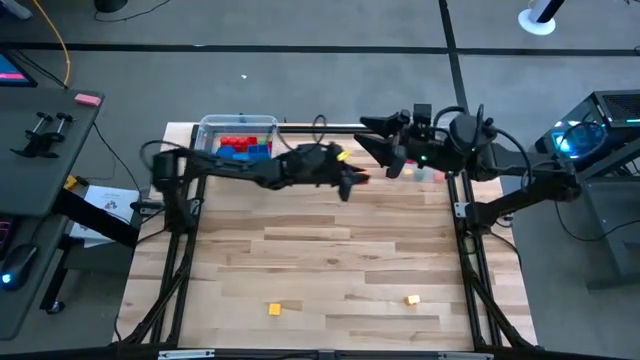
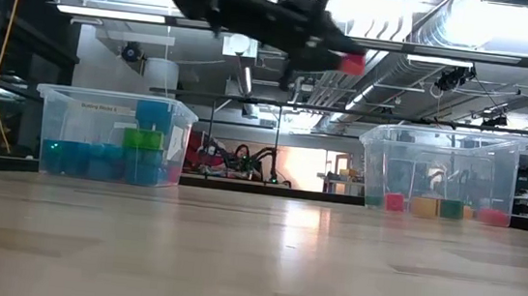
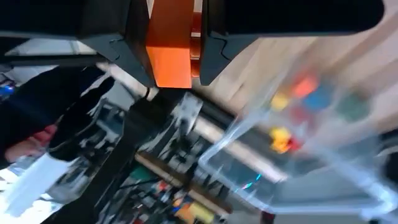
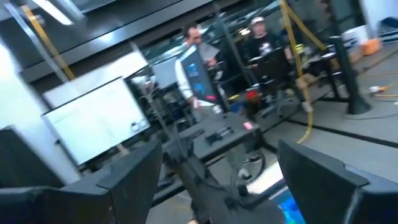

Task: Sort blocks by size
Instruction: Put the small game piece into the right transparent bin, then put the small block into the right transparent bin

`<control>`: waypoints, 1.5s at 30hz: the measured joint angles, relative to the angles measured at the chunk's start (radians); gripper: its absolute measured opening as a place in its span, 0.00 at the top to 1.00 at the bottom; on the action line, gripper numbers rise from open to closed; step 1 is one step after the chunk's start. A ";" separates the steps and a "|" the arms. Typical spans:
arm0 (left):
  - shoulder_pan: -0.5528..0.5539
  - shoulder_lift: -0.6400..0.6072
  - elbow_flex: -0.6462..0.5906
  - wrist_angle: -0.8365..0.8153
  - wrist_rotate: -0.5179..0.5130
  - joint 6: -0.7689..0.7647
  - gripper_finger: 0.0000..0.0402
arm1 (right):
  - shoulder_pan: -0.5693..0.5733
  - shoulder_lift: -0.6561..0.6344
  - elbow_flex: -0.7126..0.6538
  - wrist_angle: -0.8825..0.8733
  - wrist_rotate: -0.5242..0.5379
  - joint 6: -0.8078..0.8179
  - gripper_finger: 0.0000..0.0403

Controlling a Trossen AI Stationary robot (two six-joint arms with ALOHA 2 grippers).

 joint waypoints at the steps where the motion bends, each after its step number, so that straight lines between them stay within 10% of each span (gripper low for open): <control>1: 0.004 0.038 0.037 0.023 0.008 0.013 0.85 | 0.011 0.001 0.000 0.000 0.030 0.000 0.22; 21: 0.115 0.548 0.815 -0.144 0.002 0.302 0.84 | 0.069 0.004 0.000 0.005 0.174 -0.043 0.22; 35: 0.151 0.523 0.847 -0.245 0.105 0.195 0.39 | 0.068 0.004 0.000 0.005 0.157 -0.078 0.22; 41: 0.165 0.377 0.819 -0.589 0.482 0.192 0.38 | 0.069 -0.002 0.001 0.003 0.081 -0.079 0.22; 45: 0.082 0.223 0.621 -0.839 0.433 0.317 0.43 | 0.069 -0.014 0.002 0.003 0.044 -0.117 0.22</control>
